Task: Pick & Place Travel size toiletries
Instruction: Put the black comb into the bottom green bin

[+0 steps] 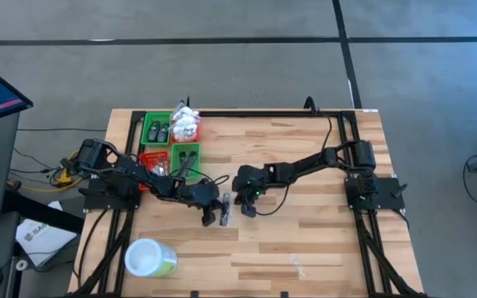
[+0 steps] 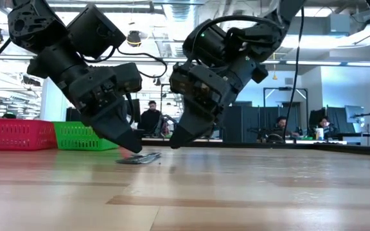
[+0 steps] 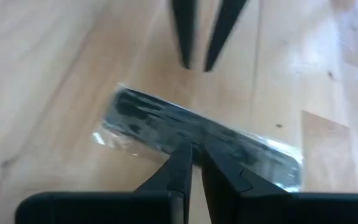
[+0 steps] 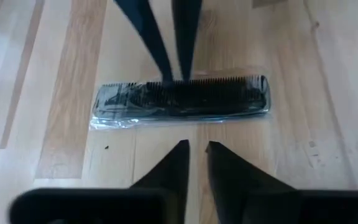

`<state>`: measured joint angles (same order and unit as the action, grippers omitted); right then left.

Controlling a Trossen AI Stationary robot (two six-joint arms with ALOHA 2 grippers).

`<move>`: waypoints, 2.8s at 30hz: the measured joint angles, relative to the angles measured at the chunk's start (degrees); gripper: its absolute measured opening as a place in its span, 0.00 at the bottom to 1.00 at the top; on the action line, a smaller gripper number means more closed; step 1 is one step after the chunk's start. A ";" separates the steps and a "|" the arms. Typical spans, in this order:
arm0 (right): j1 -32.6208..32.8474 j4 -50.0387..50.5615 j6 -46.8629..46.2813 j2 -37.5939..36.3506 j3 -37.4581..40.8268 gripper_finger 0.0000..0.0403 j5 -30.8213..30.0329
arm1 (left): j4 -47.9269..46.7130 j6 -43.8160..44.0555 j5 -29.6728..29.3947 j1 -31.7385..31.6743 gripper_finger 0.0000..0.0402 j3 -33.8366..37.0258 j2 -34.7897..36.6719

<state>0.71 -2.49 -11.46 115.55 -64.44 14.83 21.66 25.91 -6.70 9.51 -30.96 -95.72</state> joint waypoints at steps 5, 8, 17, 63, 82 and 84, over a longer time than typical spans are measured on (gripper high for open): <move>-0.93 -0.04 -0.09 0.00 -0.02 0.25 0.09 | 0.23 0.46 1.20 1.13 0.09 0.00 0.02; -1.00 -0.67 -0.09 0.00 -0.02 0.34 0.09 | 0.25 1.29 1.22 1.75 0.11 0.00 0.04; -1.37 -3.44 -3.01 2.03 0.02 0.50 0.16 | -0.04 2.04 2.06 2.31 0.09 -0.20 -1.73; -1.20 -10.59 -17.11 5.58 0.00 0.38 3.09 | 2.52 -0.48 1.16 -0.30 0.02 -0.06 -5.88; -2.23 -11.91 -14.09 5.68 -0.09 0.04 4.91 | 4.24 -1.57 -0.50 -1.26 0.02 0.07 -5.21; -2.33 -11.90 -13.76 5.68 -0.11 0.02 4.94 | 3.65 -1.59 -0.88 -0.98 0.02 0.09 -4.22</move>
<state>-1.63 -14.40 -25.22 121.23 -64.55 19.77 25.32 24.32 -7.58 8.53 -30.87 -99.94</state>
